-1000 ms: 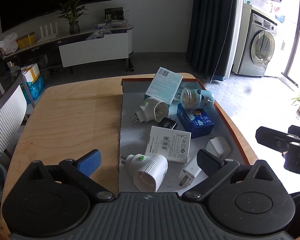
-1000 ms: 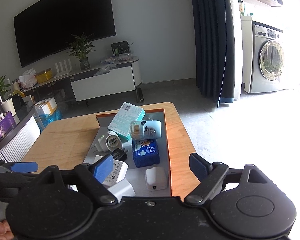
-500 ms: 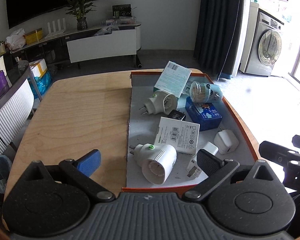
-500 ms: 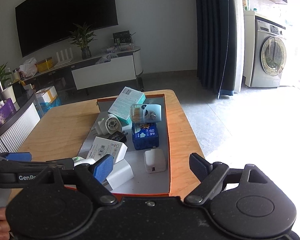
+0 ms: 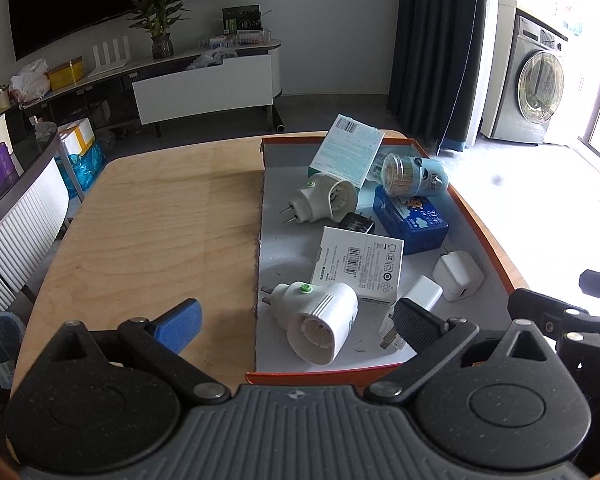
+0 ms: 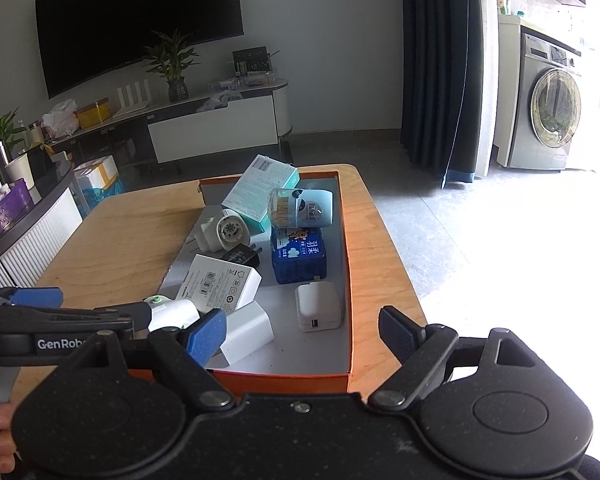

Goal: Organize rigid objects
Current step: 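Withdraw both open tools up from the filled box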

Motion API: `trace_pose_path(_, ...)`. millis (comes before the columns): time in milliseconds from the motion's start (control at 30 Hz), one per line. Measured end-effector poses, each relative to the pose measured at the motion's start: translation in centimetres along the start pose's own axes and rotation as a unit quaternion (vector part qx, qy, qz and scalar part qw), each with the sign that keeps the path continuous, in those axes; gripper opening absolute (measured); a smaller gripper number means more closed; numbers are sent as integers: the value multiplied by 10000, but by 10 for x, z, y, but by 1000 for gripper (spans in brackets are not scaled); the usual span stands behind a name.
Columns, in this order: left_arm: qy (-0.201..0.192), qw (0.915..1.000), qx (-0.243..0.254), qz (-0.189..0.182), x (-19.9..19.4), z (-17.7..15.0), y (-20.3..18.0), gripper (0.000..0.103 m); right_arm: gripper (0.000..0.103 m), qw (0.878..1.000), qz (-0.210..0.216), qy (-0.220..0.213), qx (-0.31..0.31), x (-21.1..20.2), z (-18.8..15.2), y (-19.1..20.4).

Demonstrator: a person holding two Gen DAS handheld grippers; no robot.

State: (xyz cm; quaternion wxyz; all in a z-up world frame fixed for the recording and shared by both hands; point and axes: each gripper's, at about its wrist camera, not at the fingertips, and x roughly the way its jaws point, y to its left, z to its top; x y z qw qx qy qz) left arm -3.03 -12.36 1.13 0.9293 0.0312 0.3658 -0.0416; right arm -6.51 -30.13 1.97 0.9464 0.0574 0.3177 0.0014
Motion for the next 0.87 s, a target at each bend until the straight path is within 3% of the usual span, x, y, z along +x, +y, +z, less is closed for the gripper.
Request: trace_pose_path(867, 44, 9999, 86, -80, 4, 0, -2, 103, 98, 10000, 9, 81, -46, 5, -2, 2)
